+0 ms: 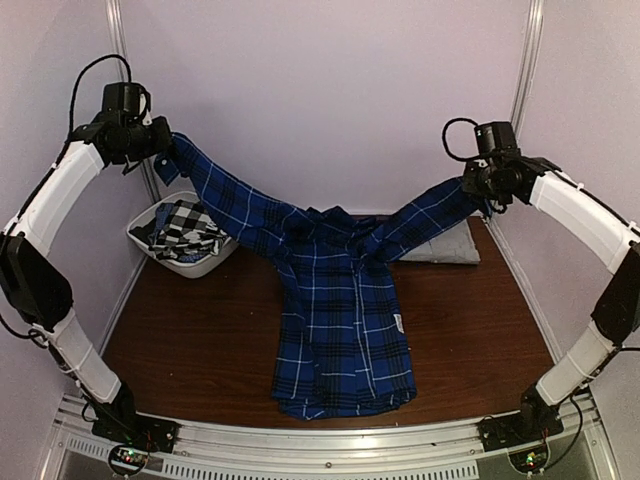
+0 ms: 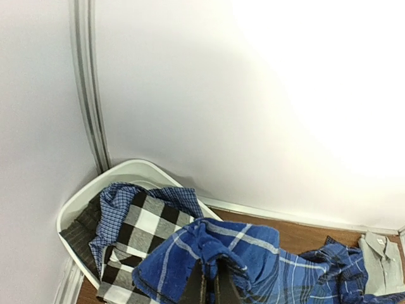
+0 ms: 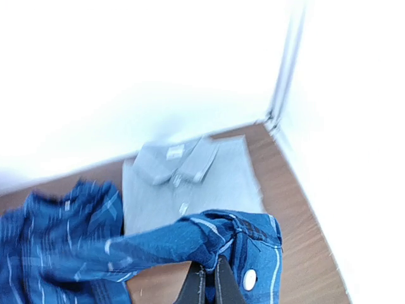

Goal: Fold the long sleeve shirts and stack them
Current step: Smooth out the crumpled shirt at the center of the board.

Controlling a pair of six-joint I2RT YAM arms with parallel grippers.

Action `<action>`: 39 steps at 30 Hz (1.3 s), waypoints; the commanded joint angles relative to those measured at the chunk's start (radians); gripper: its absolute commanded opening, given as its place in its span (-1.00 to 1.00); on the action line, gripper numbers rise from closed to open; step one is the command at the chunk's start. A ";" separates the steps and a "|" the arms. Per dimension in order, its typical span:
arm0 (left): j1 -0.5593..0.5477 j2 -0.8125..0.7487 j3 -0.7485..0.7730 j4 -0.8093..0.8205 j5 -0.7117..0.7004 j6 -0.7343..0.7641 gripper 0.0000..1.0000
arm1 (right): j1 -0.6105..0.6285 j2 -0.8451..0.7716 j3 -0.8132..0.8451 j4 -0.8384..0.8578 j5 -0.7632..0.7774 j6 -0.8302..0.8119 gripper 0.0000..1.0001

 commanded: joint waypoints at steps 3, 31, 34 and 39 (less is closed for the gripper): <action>0.099 0.112 0.170 -0.056 0.041 0.043 -1.00 | -0.127 0.044 0.183 -0.025 0.050 -0.054 -1.00; 0.199 0.300 0.383 -0.094 0.246 0.047 -1.00 | -0.382 0.250 0.472 -0.046 -0.224 -0.083 -1.00; 0.149 0.296 0.306 -0.077 0.258 0.073 -1.00 | -0.344 0.237 0.353 0.003 -0.257 -0.092 -1.00; -0.013 0.259 0.103 0.000 0.249 0.096 -1.00 | -0.230 0.229 0.176 0.087 -0.242 -0.107 -1.00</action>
